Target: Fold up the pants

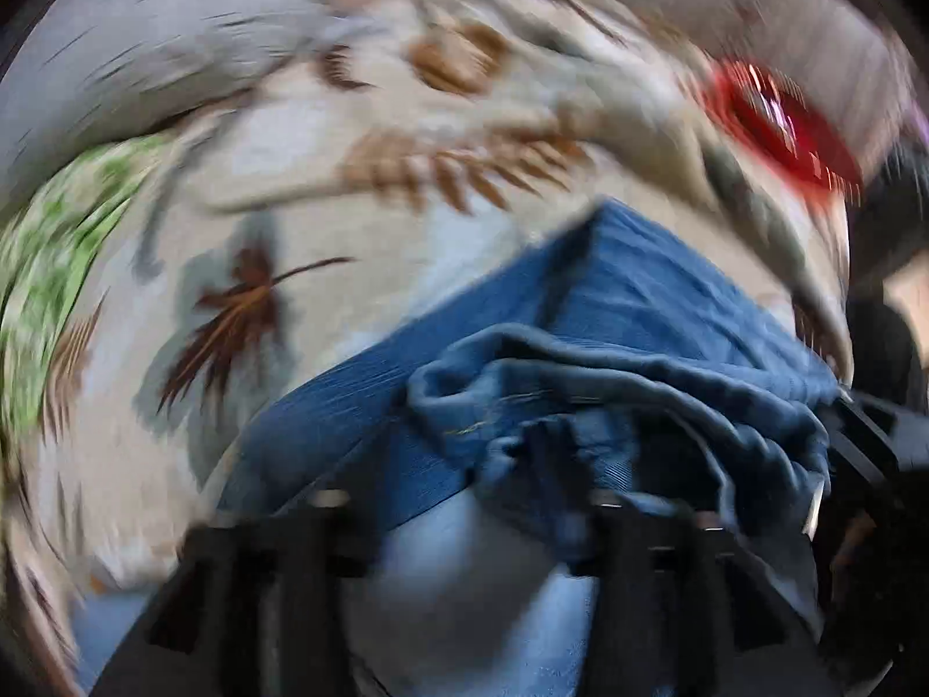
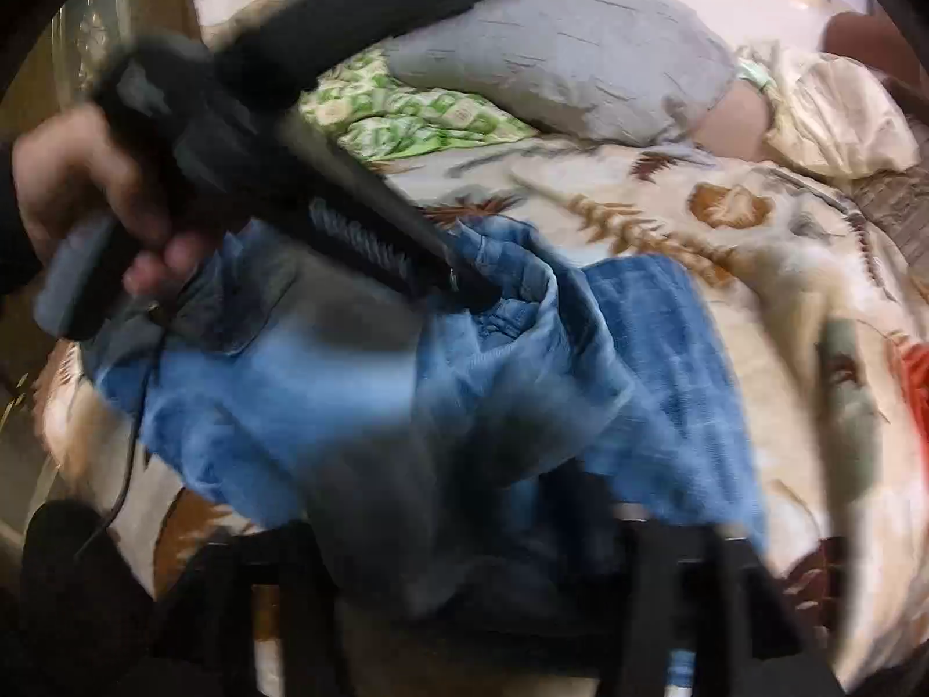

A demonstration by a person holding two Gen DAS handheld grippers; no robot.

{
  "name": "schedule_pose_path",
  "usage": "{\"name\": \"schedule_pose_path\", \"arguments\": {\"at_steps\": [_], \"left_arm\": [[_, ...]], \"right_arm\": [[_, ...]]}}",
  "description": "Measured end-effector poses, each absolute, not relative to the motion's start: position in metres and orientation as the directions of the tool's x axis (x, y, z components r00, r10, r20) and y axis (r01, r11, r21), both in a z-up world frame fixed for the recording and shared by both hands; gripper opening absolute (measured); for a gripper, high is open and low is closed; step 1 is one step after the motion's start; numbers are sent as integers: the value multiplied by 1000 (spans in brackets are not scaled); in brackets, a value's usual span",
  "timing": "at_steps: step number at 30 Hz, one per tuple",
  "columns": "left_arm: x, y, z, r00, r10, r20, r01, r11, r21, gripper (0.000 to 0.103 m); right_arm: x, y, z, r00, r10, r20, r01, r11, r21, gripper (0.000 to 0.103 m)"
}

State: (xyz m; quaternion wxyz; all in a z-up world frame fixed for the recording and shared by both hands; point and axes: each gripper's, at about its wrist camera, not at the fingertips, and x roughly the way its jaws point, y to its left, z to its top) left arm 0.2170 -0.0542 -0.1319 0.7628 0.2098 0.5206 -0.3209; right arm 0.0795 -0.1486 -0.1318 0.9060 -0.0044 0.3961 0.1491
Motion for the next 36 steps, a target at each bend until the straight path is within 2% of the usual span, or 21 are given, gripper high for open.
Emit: {"name": "schedule_pose_path", "arguments": {"at_steps": [1, 2, 5, 7, 9, 11, 14, 16, 19, 23, 26, 27, 29, 30, 32, 33, 34, 36], "left_arm": [[215, -46, -124, 279, -277, -919, 680, 733, -15, 82], [210, -29, -108, 324, -296, -899, 634, 773, -26, 87], [193, 4, -77, 310, -386, -869, 591, 794, -142, 89], [177, 16, -60, 314, -391, -865, 578, 802, -153, 91], [161, 24, -51, 301, -380, -874, 551, 818, -166, 94], [152, 22, -49, 273, -388, -880, 541, 818, -193, 94], [136, 15, -45, 257, -407, -877, 525, 820, -227, 94], [133, 4, -42, 254, -433, -865, 518, 816, -257, 94], [144, -31, -44, 266, -392, -881, 540, 817, -201, 94], [170, -92, -52, 293, -348, -891, 662, 746, -73, 94], [199, -135, -87, 249, -238, -939, 710, 704, 9, 94], [207, -145, -102, 226, -206, -952, 720, 694, 21, 94], [217, -158, -124, 195, -168, -966, 744, 667, 34, 94], [221, -164, -136, 178, -146, -973, 753, 657, 39, 94], [225, -170, -155, 121, -143, -982, 776, 631, 4, 86], [225, -173, -163, 32, -181, -983, 785, 613, -88, 57], [222, -177, -161, 21, -202, -979, 799, 592, -105, 47], [217, -185, -156, 28, -204, -979, 840, 535, -88, 33]], "right_arm": [[74, -148, -126, 650, 270, -711, -285, 953, 101, 78], [66, -151, -116, 658, 293, -693, -307, 945, 108, 86], [37, -173, -82, 675, 372, -637, -354, 921, 162, 92], [14, -200, -65, 709, 398, -581, -348, 915, 203, 103], [5, -225, -62, 733, 403, -548, -320, 915, 245, 103], [16, -248, -71, 724, 387, -571, -271, 921, 280, 103], [38, -277, -98, 655, 460, -600, -207, 872, 443, 102], [53, -291, -116, 625, 510, -591, -159, 825, 542, 101], [68, -297, -142, 575, 568, -589, -97, 762, 640, 94], [79, -281, -160, 549, 606, -576, -91, 728, 679, 89], [86, -270, -167, 550, 612, -569, -90, 720, 688, 84], [86, -268, -167, 556, 608, -567, -94, 723, 684, 75], [89, -266, -172, 567, 588, -576, -85, 738, 669, 64], [88, -267, -173, 573, 582, -577, -87, 744, 663, 53], [88, -268, -176, 577, 563, -591, -82, 760, 644, 47], [87, -268, -177, 579, 566, -587, -88, 759, 646, 42], [87, -268, -177, 578, 564, -590, -92, 763, 640, 39], [87, -269, -177, 580, 555, -596, -107, 777, 620, 27]]}}
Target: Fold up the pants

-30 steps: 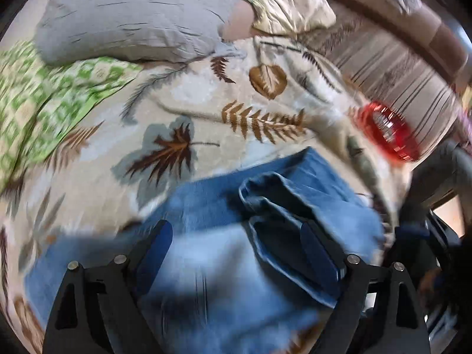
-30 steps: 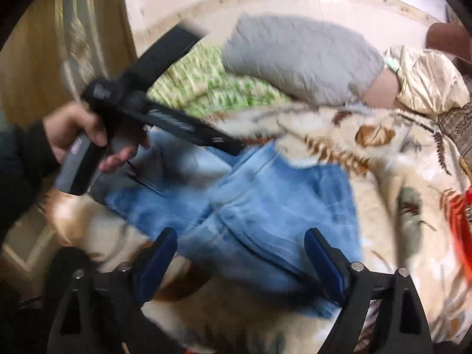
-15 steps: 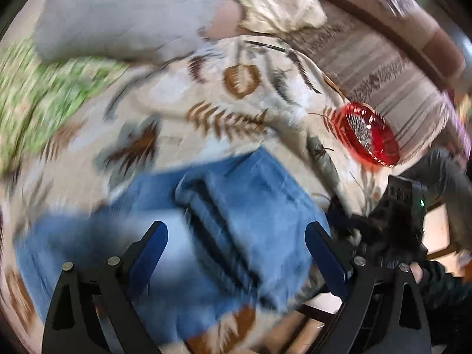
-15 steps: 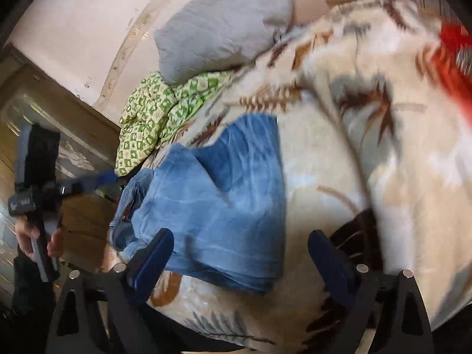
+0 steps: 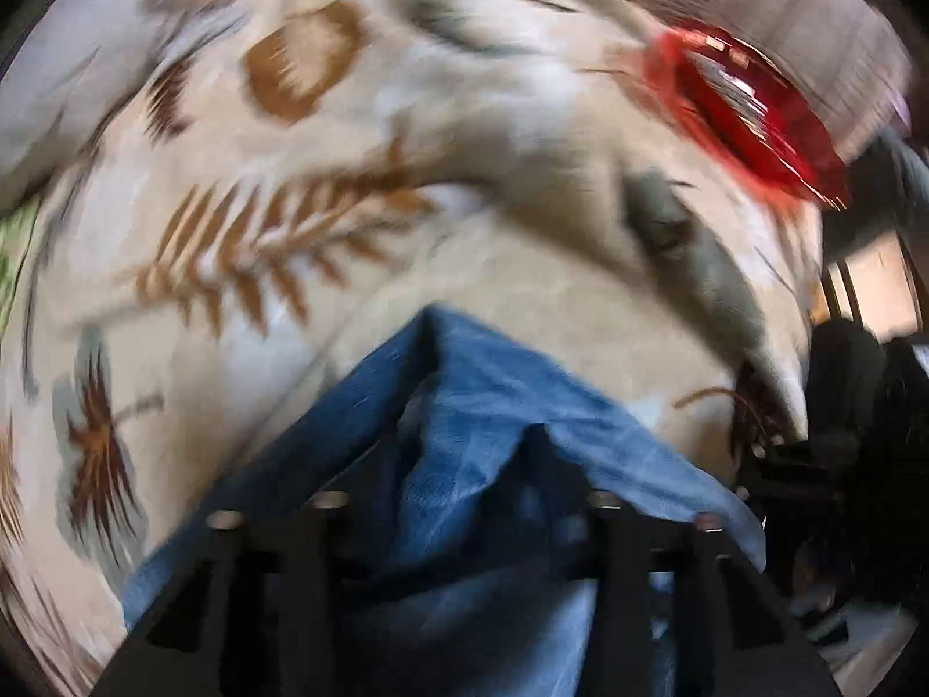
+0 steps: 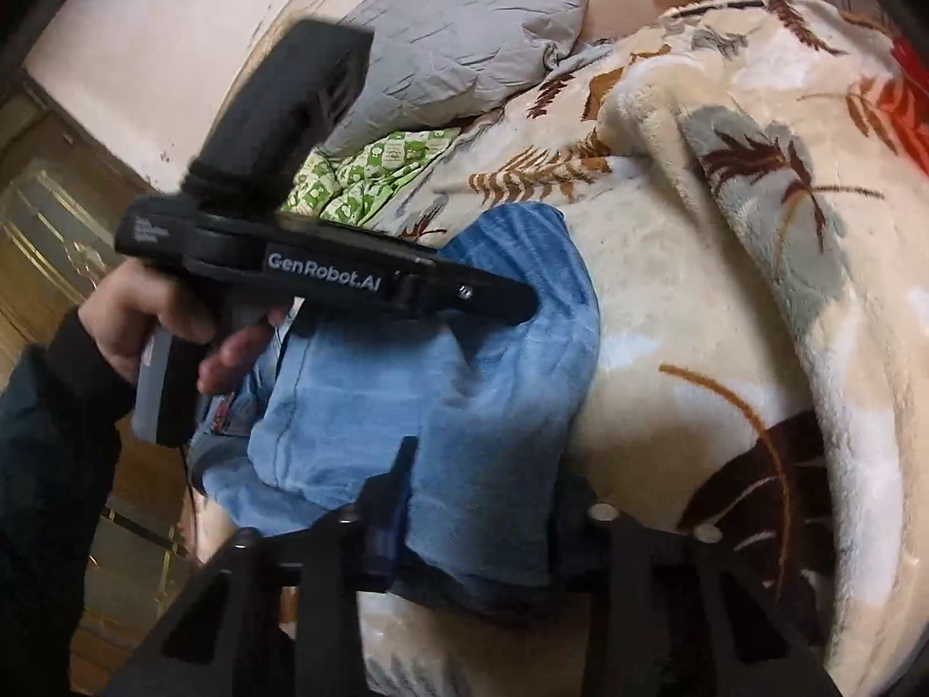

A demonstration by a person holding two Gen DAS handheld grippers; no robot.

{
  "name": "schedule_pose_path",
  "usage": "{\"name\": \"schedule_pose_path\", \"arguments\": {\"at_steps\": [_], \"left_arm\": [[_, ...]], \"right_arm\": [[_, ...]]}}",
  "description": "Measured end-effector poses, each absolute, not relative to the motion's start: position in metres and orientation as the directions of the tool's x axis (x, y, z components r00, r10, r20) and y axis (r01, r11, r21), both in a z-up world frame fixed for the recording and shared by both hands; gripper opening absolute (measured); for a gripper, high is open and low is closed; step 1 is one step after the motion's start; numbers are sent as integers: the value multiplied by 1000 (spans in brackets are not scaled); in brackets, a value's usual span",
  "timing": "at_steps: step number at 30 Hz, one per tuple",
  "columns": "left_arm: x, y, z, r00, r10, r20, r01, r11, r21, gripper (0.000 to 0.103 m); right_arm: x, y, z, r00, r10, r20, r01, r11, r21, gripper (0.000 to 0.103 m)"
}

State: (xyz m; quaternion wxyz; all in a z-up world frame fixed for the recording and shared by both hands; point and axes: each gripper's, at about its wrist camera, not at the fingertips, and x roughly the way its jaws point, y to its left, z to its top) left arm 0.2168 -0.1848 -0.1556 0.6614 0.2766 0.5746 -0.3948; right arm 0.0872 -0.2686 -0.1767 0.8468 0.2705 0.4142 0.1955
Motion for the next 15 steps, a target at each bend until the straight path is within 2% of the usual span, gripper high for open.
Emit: {"name": "schedule_pose_path", "arguments": {"at_steps": [1, 3, 6, 8, 11, 13, 14, 15], "left_arm": [[216, -188, -153, 35, -205, -978, 851, 520, -79, 26], [221, -197, -142, 42, -246, -968, 855, 510, -93, 19], [223, -216, -115, 91, -383, -919, 873, 475, -112, 13], [224, -233, -94, 97, -476, -874, 882, 448, -146, 12], [228, -252, -107, 105, -390, -915, 885, 456, -93, 13], [223, -253, -129, 109, -297, -949, 888, 457, -41, 20], [222, -249, -136, 104, -271, -957, 886, 463, -35, 24], [222, -242, -135, 111, -257, -960, 876, 481, -27, 41]], "right_arm": [[87, -270, -175, 586, 550, -595, -114, 783, 612, 24], [86, -272, -169, 607, 528, -595, -130, 804, 581, 18], [80, -281, -145, 682, 453, -574, -153, 856, 494, 16], [76, -291, -130, 728, 397, -560, -143, 886, 442, 16], [78, -309, -123, 743, 330, -583, -104, 917, 386, 16], [90, -319, -146, 670, 370, -644, -79, 898, 433, 17], [95, -319, -156, 633, 376, -677, -66, 897, 437, 25], [97, -318, -165, 604, 378, -702, -53, 898, 438, 31]]}}
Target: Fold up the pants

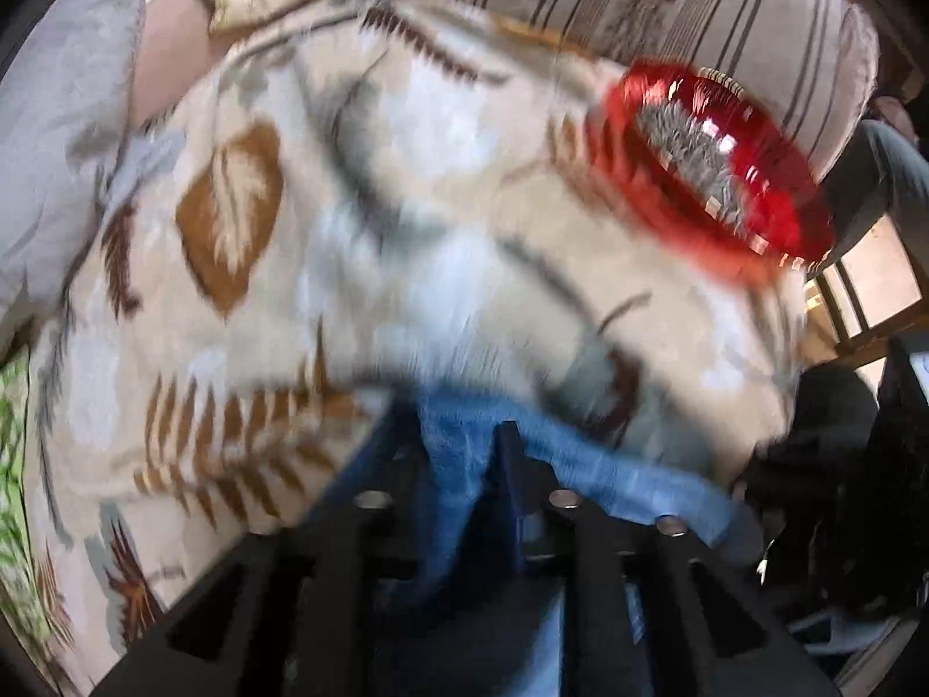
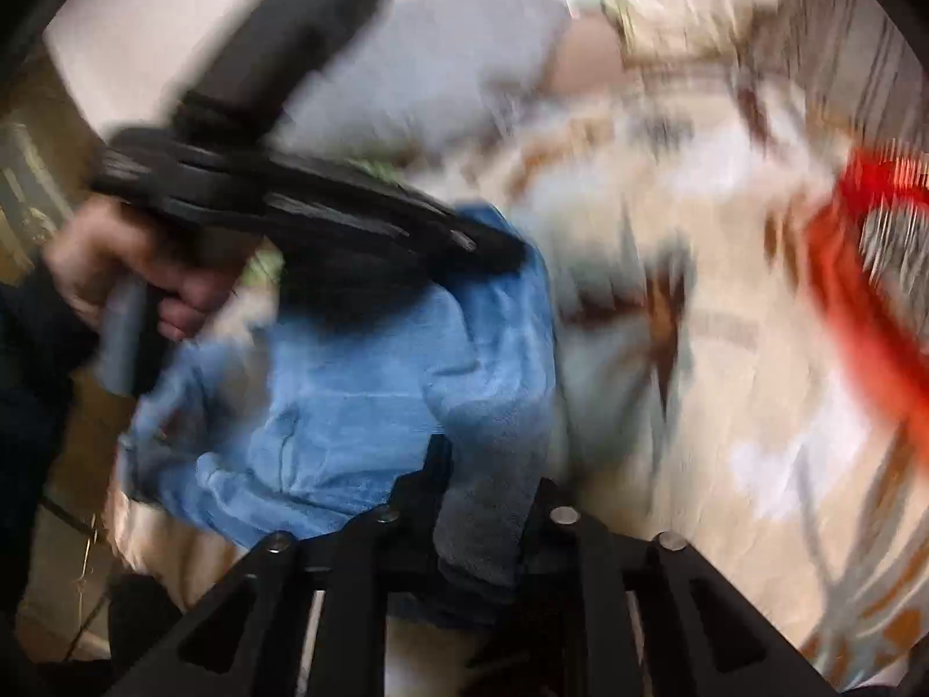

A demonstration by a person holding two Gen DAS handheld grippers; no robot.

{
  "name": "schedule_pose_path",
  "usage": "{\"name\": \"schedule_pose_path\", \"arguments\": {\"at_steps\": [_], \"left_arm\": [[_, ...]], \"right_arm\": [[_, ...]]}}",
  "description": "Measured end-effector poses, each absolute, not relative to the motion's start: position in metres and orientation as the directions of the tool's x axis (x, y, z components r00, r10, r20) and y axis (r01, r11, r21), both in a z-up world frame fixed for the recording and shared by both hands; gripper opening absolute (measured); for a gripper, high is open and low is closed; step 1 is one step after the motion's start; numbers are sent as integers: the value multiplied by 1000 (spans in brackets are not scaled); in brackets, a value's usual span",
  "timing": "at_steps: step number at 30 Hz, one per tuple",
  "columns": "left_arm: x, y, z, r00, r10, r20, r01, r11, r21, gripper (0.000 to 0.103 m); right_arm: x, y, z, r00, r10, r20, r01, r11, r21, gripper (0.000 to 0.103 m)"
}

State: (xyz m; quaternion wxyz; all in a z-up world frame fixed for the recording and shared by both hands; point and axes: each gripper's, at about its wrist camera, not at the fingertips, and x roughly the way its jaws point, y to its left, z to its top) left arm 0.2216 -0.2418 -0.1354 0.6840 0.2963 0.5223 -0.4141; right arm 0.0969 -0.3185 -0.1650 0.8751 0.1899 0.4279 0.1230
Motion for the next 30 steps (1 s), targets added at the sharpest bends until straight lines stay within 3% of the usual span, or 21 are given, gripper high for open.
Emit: {"name": "schedule_pose_path", "arguments": {"at_steps": [1, 3, 4, 9, 15, 18, 23, 26, 27, 28, 29, 30], "left_arm": [[219, -233, -133, 129, -255, -958, 864, 504, -18, 66], [214, -205, -119, 210, -265, -941, 828, 560, 27, 85], [209, -190, -112, 243, -269, -932, 812, 582, 43, 85], [200, -112, -67, 318, -213, -924, 695, 715, 74, 85], [187, -54, -32, 340, -165, -926, 591, 803, 74, 88], [198, -62, -53, 288, -201, -936, 531, 847, -19, 91], [222, -98, -107, 196, -311, -930, 435, 877, -202, 91], [228, -121, -134, 156, -320, -935, 436, 871, -226, 91], [229, -125, -139, 150, -316, -937, 442, 869, -222, 87], [229, -127, -143, 142, -308, -941, 449, 867, -216, 69], [230, -131, -149, 125, -302, -945, 465, 859, -213, 55], [228, -134, -154, 97, -307, -947, 483, 846, -225, 38]], "right_arm": [[95, -321, -169, 601, 384, -701, -41, 891, 453, 36], [88, -324, -161, 618, 383, -687, -37, 886, 461, 78], [82, -325, -154, 637, 367, -678, -38, 893, 448, 81], [46, -314, -115, 719, 295, -630, -130, 947, 294, 82], [27, -248, -95, 735, 282, -617, -364, 931, -8, 82], [46, -219, -103, 700, 322, -638, -425, 905, -11, 82], [76, -217, -114, 676, 366, -640, -347, 924, 161, 82], [86, -216, -127, 694, 309, -651, -261, 950, 173, 81], [88, -218, -131, 686, 309, -658, -248, 950, 188, 73], [92, -218, -138, 674, 303, -674, -226, 953, 202, 65], [95, -218, -145, 665, 287, -690, -205, 958, 200, 48], [95, -217, -150, 662, 275, -697, -197, 961, 192, 41]]}}
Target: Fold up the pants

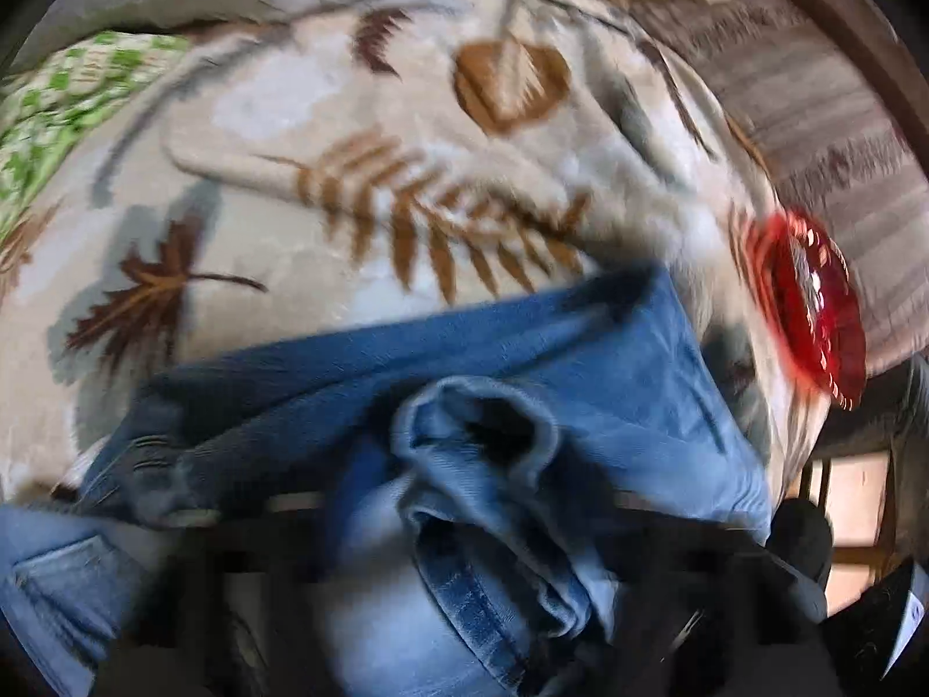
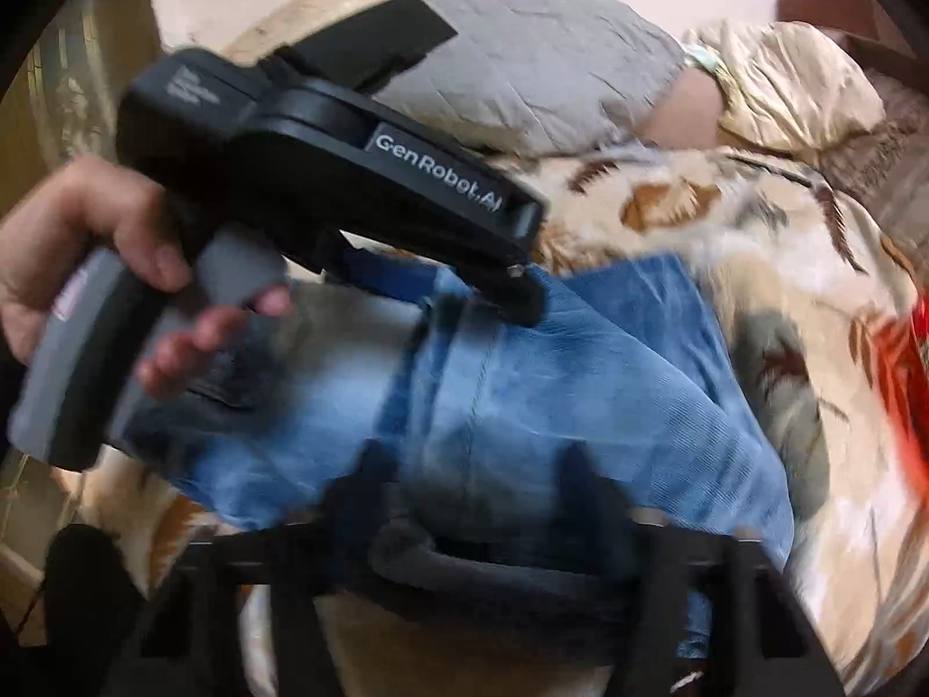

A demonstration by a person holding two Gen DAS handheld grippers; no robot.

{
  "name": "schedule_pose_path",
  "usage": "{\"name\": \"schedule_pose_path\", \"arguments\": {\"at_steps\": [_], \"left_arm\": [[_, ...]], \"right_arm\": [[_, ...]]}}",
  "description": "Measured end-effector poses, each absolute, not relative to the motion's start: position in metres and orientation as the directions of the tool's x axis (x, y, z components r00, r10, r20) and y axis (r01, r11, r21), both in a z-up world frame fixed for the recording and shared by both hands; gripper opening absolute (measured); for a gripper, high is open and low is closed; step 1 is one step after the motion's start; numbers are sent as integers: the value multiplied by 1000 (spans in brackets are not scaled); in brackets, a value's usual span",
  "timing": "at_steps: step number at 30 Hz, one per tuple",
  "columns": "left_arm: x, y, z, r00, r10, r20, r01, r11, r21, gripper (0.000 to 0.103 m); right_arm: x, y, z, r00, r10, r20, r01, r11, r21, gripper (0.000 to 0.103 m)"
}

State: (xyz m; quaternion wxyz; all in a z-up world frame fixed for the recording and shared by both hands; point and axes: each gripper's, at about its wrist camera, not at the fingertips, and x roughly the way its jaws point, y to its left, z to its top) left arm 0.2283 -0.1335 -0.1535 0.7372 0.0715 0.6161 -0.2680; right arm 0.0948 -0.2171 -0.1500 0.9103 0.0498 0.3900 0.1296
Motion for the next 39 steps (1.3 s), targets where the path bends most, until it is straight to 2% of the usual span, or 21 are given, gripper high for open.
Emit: {"name": "schedule_pose_path", "arguments": {"at_steps": [2, 3, 4, 5, 8, 9, 11, 12, 13, 14, 15, 18, 21, 29, 30, 31, 35, 39], "left_arm": [[223, -136, -150, 113, -311, -944, 522, 827, -210, 32], [221, -134, -143, 119, -336, -934, 534, 815, -225, 28], [222, -129, -136, 125, -368, -921, 526, 812, -253, 21], [224, -125, -133, 124, -388, -913, 511, 814, -276, 20], [228, -123, -148, 113, -305, -946, 500, 840, -211, 21], [227, -126, -156, 111, -266, -958, 506, 844, -176, 26], [224, -127, -156, 130, -267, -955, 513, 842, -166, 36], [222, -125, -151, 143, -275, -951, 506, 846, -169, 52], [218, -121, -144, 163, -282, -945, 497, 851, -168, 74], [215, -115, -134, 202, -279, -939, 490, 859, -150, 85], [210, -107, -121, 267, -258, -929, 481, 871, -103, 93], [200, -72, -88, 366, -225, -903, 466, 884, -32, 93], [184, -16, -58, 431, -189, -882, 408, 913, 4, 93], [109, 135, 9, 540, 82, -838, 164, 966, 201, 94], [101, 149, 13, 542, 111, -833, 143, 965, 221, 95], [94, 160, 14, 540, 138, -830, 119, 964, 237, 102], [66, 191, -7, 514, 120, -849, 66, 982, 178, 103], [55, 194, -57, 497, -13, -868, 20, 1000, -3, 103]], "right_arm": [[93, -217, -157, 657, 289, -697, -201, 957, 208, 35], [90, -215, -156, 657, 290, -695, -211, 957, 200, 26], [86, -211, -153, 651, 300, -697, -232, 953, 195, 24], [80, -206, -150, 650, 313, -692, -255, 948, 189, 23], [67, -196, -153, 654, 291, -698, -289, 949, 125, 22], [68, -196, -154, 654, 292, -698, -289, 949, 126, 22], [69, -195, -152, 651, 289, -702, -293, 949, 119, 23], [68, -197, -147, 657, 283, -698, -287, 951, 116, 31], [65, -198, -143, 665, 279, -693, -281, 953, 114, 39], [64, -199, -138, 672, 280, -686, -280, 953, 115, 68], [63, -201, -132, 682, 277, -676, -276, 955, 114, 86], [51, -204, -108, 744, 265, -613, -268, 959, 90, 87], [50, -199, -90, 752, 264, -604, -284, 957, 65, 89], [47, -156, -52, 757, 314, -573, -358, 933, 37, 93], [47, -151, -48, 757, 323, -568, -368, 929, 38, 93], [46, -145, -44, 754, 337, -564, -382, 923, 40, 93], [49, -116, -36, 745, 368, -556, -433, 901, 17, 94], [50, -95, -34, 738, 373, -563, -467, 884, -27, 94]]}}
